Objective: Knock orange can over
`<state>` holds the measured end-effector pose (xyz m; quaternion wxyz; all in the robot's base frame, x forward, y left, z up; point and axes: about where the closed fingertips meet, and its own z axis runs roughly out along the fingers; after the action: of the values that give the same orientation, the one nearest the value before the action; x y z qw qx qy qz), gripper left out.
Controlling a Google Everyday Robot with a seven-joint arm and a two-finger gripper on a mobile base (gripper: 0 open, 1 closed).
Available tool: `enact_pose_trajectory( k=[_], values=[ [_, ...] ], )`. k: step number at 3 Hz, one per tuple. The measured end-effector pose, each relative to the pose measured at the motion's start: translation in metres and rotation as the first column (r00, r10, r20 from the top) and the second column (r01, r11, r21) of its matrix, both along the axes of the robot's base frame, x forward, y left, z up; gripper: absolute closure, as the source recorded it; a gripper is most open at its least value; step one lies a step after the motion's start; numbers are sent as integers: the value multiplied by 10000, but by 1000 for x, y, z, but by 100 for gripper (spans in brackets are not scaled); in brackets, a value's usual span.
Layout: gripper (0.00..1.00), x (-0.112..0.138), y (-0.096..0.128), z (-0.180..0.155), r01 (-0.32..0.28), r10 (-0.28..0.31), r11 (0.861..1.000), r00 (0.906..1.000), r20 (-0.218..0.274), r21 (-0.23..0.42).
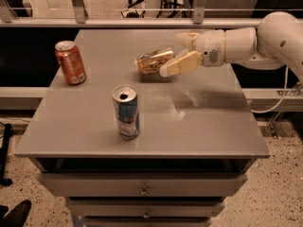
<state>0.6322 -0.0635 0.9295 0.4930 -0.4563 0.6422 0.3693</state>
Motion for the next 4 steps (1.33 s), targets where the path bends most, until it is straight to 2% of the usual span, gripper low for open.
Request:
enact_pose_trajectory(
  k=[1, 2, 3, 4],
  values=[
    [0, -32, 28, 28, -798, 789, 9965, 9964, 324, 258],
    [0, -47, 39, 40, -1156, 1143, 9930, 9921, 510, 231],
    [0, -41, 27, 36, -1071, 1079, 9941, 9915, 730, -144],
    [0, -25, -1, 27, -738, 791, 9954, 9929, 889, -613]
  ],
)
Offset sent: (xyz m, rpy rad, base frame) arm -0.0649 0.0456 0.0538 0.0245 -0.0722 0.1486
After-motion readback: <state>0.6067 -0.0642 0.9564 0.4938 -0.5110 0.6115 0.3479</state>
